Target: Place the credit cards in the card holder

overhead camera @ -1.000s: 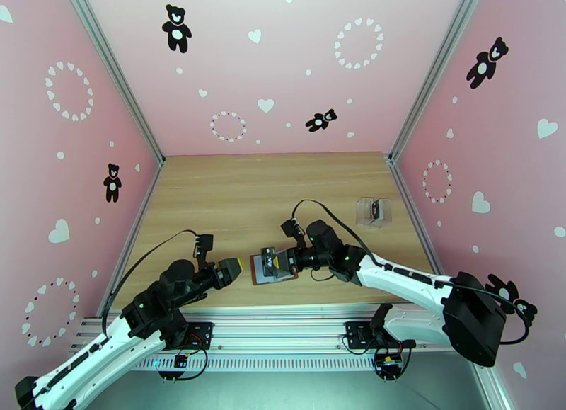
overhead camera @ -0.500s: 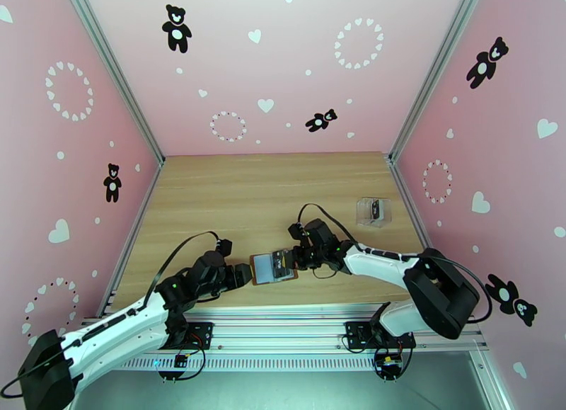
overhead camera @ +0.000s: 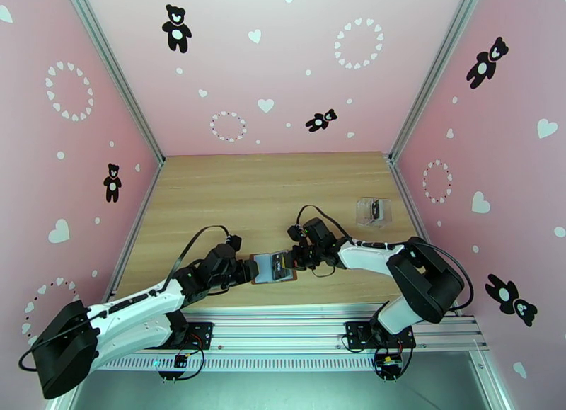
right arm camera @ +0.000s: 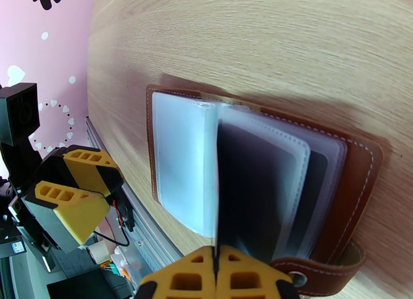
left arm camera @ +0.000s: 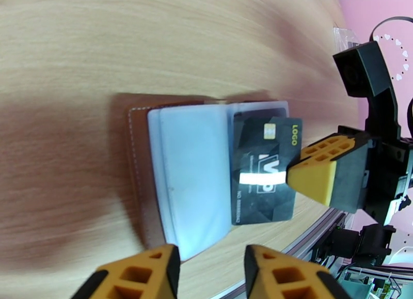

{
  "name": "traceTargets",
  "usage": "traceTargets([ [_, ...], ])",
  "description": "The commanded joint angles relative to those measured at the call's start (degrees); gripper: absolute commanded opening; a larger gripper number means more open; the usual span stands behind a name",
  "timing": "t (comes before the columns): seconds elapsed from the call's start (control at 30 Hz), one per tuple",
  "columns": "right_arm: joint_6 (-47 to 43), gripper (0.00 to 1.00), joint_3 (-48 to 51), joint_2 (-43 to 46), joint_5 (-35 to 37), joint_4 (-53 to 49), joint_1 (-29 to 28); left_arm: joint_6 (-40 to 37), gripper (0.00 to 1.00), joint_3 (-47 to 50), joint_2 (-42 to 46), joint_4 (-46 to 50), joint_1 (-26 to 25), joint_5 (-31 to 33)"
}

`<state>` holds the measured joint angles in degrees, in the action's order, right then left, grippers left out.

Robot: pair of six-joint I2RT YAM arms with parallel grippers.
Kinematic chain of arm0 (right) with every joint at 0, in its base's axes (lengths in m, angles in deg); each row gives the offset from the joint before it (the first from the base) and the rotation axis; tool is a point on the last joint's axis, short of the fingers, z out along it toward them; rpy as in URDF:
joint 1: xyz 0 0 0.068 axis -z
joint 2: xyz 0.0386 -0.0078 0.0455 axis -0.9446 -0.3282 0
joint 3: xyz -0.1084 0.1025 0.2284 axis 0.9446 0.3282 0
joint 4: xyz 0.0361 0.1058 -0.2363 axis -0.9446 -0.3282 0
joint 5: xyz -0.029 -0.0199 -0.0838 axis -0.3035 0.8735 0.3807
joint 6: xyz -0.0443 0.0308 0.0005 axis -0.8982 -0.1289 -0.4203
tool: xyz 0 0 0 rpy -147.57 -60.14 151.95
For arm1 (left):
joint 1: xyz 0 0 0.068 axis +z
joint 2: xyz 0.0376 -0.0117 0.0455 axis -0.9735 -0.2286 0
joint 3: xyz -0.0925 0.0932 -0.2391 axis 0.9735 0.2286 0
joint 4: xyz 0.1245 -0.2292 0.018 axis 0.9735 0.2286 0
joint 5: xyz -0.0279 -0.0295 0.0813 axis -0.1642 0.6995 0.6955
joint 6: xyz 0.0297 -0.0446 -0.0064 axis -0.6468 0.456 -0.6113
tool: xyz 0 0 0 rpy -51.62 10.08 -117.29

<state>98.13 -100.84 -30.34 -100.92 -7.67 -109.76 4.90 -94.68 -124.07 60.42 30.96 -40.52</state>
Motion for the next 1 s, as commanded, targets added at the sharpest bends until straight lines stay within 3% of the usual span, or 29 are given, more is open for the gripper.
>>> traceTargets([
  [0.0,1.11,0.00,-1.05,-1.25,-1.22,1.63,-0.02,-1.32,0.38,-1.21,-2.12,-1.62,0.30,-0.67],
  [0.37,1.11,0.00,-0.84,-0.73,-0.60,1.07,-0.10,-0.93,0.36,-0.37,-9.19,-5.34,0.32,-0.08],
  [0.97,1.26,0.00,-1.09,4.95,1.44,-1.64,-0.59,-1.07,0.35,-0.23,-11.09,-3.39,0.30,1.64],
])
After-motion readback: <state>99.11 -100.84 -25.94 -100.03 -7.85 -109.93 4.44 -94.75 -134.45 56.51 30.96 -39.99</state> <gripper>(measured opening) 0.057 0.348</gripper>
